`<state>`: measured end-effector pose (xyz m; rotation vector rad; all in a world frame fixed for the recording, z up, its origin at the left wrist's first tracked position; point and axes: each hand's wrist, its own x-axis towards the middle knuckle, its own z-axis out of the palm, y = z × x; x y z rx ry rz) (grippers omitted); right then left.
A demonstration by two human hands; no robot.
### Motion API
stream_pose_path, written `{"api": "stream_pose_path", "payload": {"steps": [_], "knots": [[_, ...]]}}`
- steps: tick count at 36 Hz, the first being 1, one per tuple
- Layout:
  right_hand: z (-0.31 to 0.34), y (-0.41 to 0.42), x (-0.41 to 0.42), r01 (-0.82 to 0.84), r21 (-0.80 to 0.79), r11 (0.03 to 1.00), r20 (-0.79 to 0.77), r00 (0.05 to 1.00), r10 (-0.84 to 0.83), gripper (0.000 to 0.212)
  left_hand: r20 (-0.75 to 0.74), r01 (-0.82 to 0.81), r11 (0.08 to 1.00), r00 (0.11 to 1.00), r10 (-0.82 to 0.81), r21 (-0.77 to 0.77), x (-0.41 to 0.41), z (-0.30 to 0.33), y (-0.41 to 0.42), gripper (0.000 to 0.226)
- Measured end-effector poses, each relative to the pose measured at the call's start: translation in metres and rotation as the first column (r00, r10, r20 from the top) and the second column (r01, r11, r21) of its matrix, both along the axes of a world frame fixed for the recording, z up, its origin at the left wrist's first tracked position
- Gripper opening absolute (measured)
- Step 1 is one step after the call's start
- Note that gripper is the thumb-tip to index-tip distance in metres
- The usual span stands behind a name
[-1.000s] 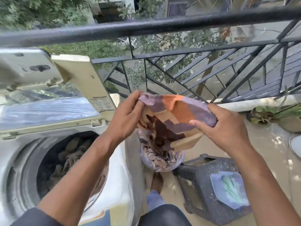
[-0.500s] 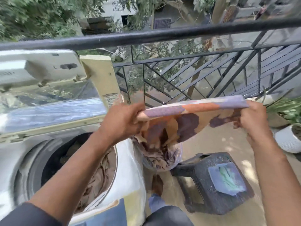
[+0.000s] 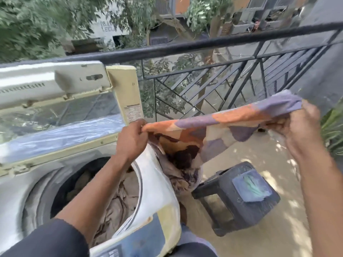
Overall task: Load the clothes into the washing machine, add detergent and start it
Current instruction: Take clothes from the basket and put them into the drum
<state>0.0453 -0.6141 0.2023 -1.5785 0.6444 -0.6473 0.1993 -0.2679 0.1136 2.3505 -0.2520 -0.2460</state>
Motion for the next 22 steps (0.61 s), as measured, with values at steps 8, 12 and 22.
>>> {"api": "stream_pose_path", "payload": {"steps": [8,12,22], "knots": [[-0.034,0.052,-0.012,-0.256,-0.054,0.965,-0.14,0.959,0.247,0.075,-0.078,0.061,0.863,0.99,-0.115,-0.502,-0.014,0.084,-0.034,0.031],[-0.058,0.078,0.009,-0.548,-0.001,0.837,-0.317,0.794,0.519,0.099,-0.016,0.136,0.807,0.984,-0.178,-0.575,-0.03,0.122,-0.06,0.026],[-0.135,0.096,0.064,-0.665,-0.122,0.737,-0.663,0.607,0.438,0.027,0.022,0.155,0.661,0.979,-0.205,-0.734,-0.043,0.147,-0.089,0.035]]}}
